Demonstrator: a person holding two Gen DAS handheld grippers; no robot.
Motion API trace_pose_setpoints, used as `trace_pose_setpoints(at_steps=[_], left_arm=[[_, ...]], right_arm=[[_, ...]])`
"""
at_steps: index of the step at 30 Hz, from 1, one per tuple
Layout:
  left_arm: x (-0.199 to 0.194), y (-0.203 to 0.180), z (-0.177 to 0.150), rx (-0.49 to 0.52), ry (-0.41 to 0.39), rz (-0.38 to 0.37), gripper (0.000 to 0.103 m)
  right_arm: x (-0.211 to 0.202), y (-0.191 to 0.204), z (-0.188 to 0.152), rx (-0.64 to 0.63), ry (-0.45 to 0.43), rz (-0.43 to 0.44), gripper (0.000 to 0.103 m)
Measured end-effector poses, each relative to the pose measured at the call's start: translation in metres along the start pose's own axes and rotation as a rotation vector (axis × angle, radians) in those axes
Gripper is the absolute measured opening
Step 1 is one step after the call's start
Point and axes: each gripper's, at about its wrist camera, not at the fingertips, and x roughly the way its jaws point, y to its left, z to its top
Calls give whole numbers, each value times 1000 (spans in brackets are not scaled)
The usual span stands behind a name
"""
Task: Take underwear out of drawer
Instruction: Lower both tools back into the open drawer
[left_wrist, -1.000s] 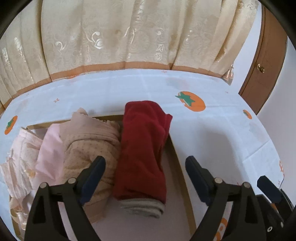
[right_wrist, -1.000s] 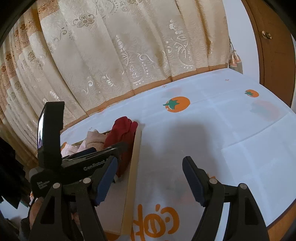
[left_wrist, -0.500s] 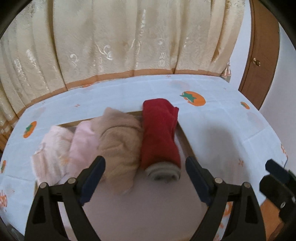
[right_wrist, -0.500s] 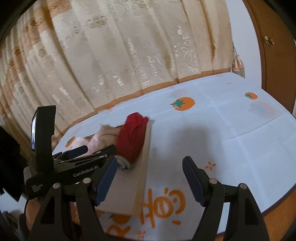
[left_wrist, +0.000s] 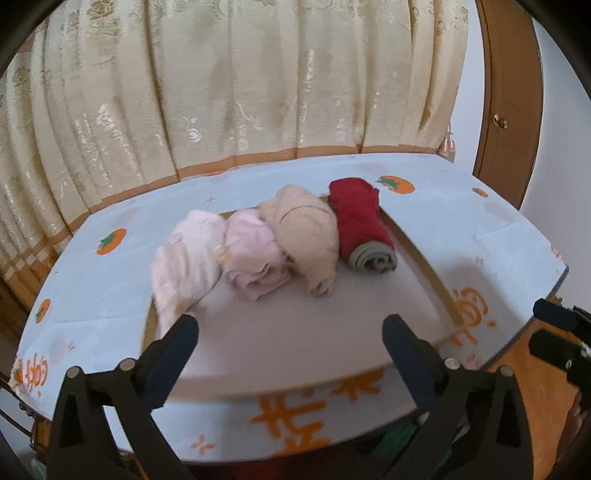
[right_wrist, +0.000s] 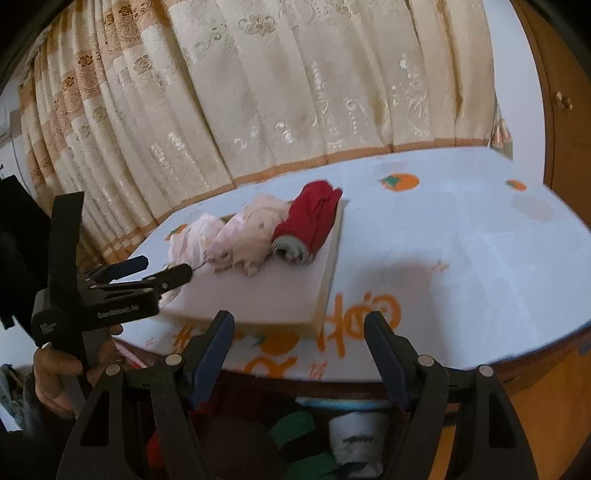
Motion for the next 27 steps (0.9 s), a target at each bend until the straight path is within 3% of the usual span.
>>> trace_pose_setpoints(at_steps=[5, 11, 22, 27], left_arm=[[-15, 19, -31, 47, 7, 3, 103], [-16, 52, -86, 18, 114, -18, 103], [-7, 52, -176, 59, 340, -42, 103], [2, 59, -195, -10, 449, -78, 103]], right_arm=[[-4, 6, -20, -18, 61, 44, 75], [-3, 12, -47, -34, 200, 152, 75], [62, 60, -129, -94, 560, 291, 75], [100, 75, -156, -106, 739, 324, 75]])
